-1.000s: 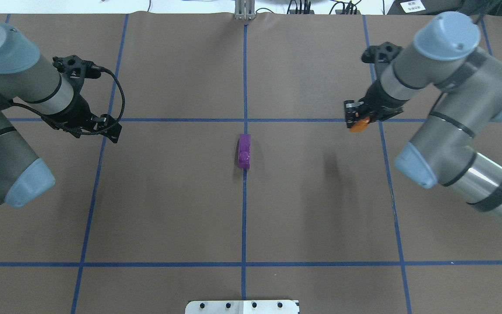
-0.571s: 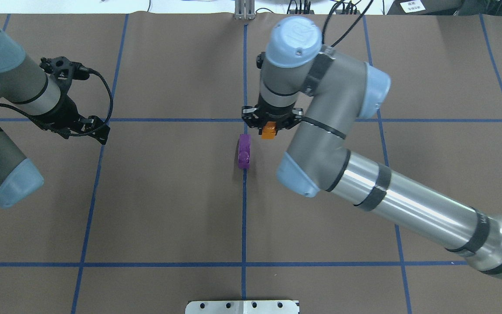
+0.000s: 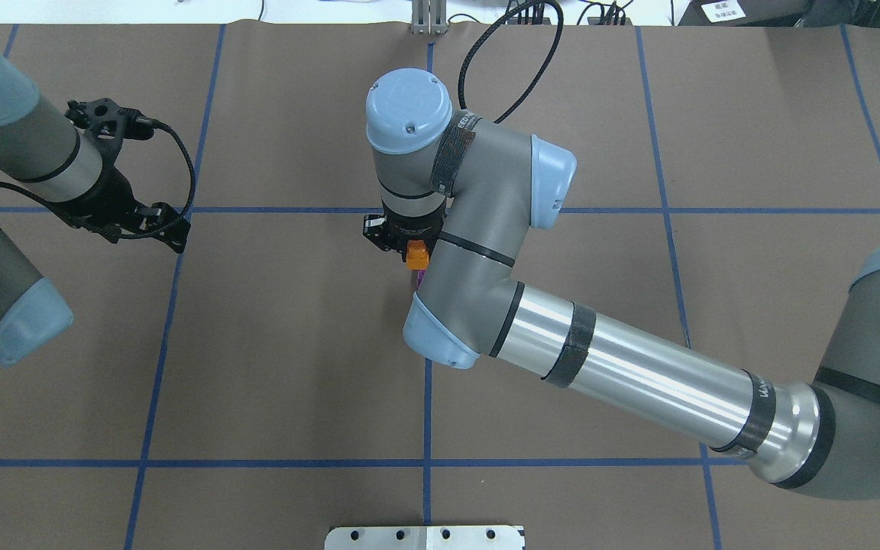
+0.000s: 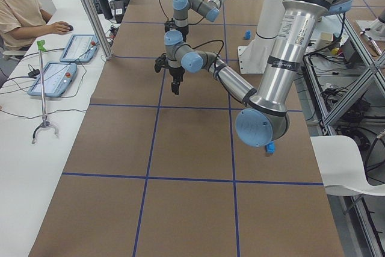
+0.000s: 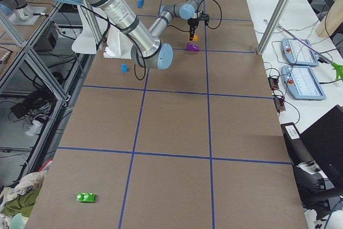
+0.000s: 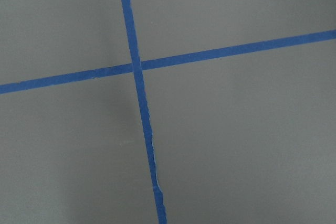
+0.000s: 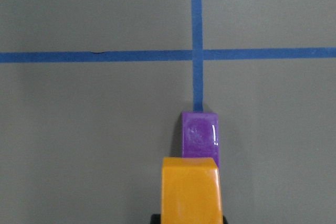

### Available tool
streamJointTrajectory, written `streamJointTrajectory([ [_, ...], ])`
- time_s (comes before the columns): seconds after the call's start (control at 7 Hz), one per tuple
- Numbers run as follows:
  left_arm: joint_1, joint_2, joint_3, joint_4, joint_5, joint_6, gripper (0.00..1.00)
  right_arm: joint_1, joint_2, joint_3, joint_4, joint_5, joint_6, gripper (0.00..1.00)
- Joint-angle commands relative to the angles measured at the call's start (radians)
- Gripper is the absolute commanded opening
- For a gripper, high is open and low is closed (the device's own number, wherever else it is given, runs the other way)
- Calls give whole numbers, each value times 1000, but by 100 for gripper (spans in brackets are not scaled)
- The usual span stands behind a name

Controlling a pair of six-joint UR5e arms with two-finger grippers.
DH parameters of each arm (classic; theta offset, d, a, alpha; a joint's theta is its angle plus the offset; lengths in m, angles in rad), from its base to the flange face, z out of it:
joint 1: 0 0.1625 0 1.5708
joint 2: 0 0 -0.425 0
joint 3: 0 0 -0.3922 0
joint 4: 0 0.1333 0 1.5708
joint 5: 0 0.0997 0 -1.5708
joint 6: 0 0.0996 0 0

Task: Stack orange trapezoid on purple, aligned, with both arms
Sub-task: 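Carry the orange block with the right gripper over the purple block, then align and lower the orange block onto the purple block with the right gripper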

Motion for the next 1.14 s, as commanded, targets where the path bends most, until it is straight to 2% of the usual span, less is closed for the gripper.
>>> streamJointTrajectory([
  [0.0,1,0,-2,0,0,-6,100,-4,-1,-28,2,-8,-10,0],
  [1.0,3,-1,-4,0,0,-6,100,-16,-9,-27,4,-8,-12,0],
])
